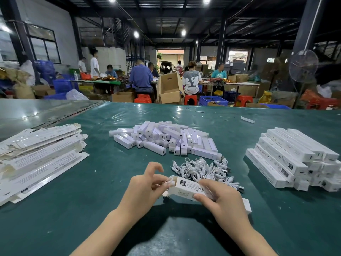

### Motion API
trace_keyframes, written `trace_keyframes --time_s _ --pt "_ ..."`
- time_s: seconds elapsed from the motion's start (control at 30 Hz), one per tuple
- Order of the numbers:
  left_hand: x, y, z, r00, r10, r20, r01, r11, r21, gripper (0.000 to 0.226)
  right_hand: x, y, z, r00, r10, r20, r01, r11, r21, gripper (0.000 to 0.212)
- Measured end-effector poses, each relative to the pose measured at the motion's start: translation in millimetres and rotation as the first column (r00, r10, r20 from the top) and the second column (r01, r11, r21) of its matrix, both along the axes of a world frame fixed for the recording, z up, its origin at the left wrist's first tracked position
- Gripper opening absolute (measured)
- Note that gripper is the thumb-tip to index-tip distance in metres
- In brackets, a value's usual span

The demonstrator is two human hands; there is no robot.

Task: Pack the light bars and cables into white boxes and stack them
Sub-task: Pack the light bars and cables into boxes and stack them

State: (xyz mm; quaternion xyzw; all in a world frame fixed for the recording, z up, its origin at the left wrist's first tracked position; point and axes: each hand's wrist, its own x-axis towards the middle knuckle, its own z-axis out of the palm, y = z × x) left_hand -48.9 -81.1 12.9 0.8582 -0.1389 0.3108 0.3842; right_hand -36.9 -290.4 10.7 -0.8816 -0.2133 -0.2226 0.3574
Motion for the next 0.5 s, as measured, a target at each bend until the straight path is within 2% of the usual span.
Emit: trace_keyframes --time_s 0.1,0.17,0.23,0.37,0.5 --pt "-3 -2 3 0.991 -0.045 0.128 0.029 0.992 0.121 0.012 -1 -1 1 1.0 -0.003 0.003 0.003 1.0 0.007 0.021" --pt "-3 -2 5 0.991 -0.06 0.119 0.038 0.983 0.179 0.003 -2 -1 1 1.0 0.005 0.002 -0.005 1.0 -0.005 0.022" --pt "-2 2 7 0.996 -0.087 0.031 0.078 0.973 0.217 0.01 -1 -1 0 1.0 0.013 -0.004 -0.013 0.998 -0.055 0.025" --pt "4 10 5 0.983 -0.141 -0.12 0.18 0.888 0.423 0.024 0 0 -3 0.998 0.043 -0.037 -0.049 0.987 -0.152 0.027" --pt "3 12 5 0.979 -0.151 -0.141 0.196 0.89 0.412 0.016 1 -1 -2 0.999 0.037 -0.032 -0.04 0.992 -0.121 0.024"
